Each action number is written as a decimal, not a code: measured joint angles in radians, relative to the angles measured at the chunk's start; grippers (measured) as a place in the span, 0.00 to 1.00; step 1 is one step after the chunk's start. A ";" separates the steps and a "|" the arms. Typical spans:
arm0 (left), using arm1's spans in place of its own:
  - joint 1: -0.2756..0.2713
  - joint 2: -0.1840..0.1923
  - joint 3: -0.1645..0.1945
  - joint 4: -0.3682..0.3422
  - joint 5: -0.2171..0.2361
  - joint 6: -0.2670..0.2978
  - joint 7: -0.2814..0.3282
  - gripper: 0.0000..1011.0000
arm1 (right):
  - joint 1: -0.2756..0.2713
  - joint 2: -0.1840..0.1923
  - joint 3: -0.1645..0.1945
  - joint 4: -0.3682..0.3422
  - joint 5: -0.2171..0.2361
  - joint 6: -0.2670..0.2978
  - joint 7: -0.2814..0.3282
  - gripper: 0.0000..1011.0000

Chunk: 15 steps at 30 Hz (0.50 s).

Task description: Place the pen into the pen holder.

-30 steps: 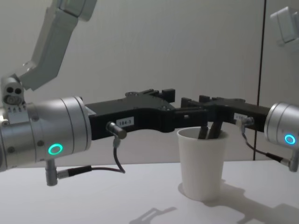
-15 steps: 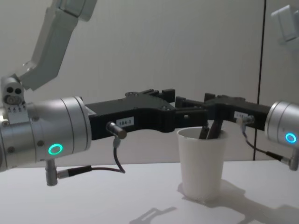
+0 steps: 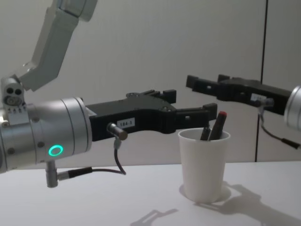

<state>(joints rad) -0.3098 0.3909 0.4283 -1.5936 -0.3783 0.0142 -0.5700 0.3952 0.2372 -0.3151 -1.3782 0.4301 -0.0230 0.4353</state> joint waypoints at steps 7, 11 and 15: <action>0.000 0.000 0.000 0.000 0.000 0.000 0.000 0.99 | -0.038 0.029 0.016 -0.064 0.033 0.010 -0.034 0.99; 0.000 0.000 0.000 0.000 0.000 0.000 0.000 0.99 | -0.065 0.048 0.025 -0.103 0.051 0.017 -0.058 0.99; 0.000 0.000 0.000 0.000 0.000 0.000 0.000 0.99 | -0.099 0.069 0.033 -0.147 0.069 0.022 -0.090 0.99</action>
<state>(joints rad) -0.3098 0.3909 0.4283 -1.5936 -0.3784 0.0142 -0.5701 0.2966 0.3064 -0.2819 -1.5249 0.4992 -0.0009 0.3455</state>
